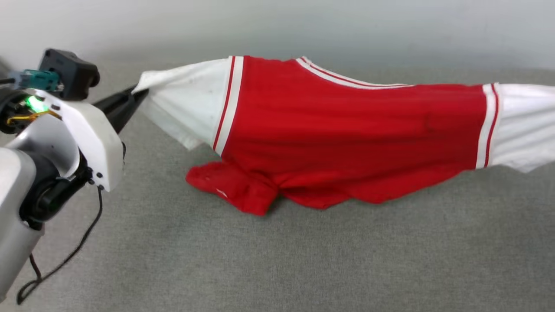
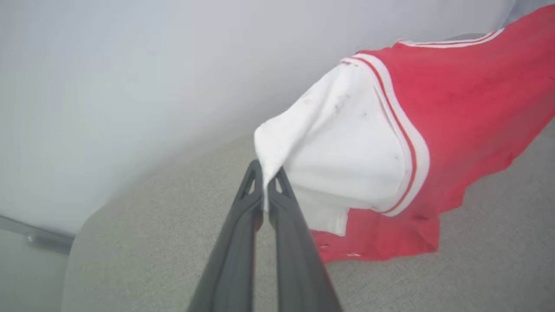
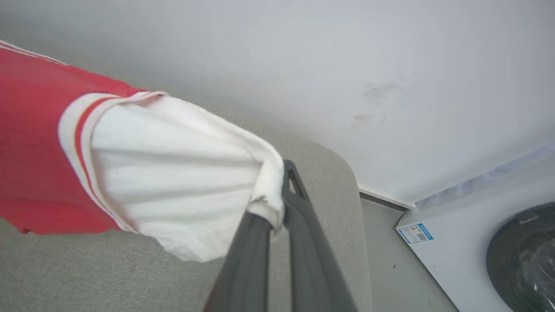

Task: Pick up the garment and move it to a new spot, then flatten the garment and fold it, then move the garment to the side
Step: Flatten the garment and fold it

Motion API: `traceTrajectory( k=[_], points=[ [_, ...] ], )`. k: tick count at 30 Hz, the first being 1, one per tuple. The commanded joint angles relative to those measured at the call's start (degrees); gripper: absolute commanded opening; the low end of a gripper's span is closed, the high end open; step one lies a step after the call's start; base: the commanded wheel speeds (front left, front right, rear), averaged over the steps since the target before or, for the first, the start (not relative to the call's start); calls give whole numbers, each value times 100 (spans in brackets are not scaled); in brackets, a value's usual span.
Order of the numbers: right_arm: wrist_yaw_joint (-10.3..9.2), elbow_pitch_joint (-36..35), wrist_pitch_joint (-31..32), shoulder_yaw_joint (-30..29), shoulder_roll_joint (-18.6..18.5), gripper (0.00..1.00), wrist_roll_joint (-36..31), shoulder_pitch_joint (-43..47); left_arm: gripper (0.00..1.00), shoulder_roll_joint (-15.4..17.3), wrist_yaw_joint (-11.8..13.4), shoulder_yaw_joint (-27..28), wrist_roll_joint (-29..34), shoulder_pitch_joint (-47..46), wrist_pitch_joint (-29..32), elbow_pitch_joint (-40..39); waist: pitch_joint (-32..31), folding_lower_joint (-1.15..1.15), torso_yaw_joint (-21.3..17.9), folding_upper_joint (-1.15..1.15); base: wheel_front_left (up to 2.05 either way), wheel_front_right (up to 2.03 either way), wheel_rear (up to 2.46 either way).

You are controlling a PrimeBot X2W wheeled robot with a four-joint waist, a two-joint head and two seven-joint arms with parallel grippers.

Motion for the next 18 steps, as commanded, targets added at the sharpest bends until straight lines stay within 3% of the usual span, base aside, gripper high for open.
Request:
traceTrajectory(
  k=[1,11,18],
  points=[
    [-8,-45,-90,-48,-66,0,35,-137,0,78,88,100,68,92,-151,-155,-359,0,14,0,0,0,0],
    [-8,-196,-519,-205,-545,0,434,-534,0,251,472,488,401,-2,-760,-1063,-965,0,-40,0,0,0,0],
    [-8,-162,-1052,-299,-814,0,624,-1218,0,364,742,894,572,-277,-1101,-1565,-1003,0,-138,0,0,0,0]
  ],
)
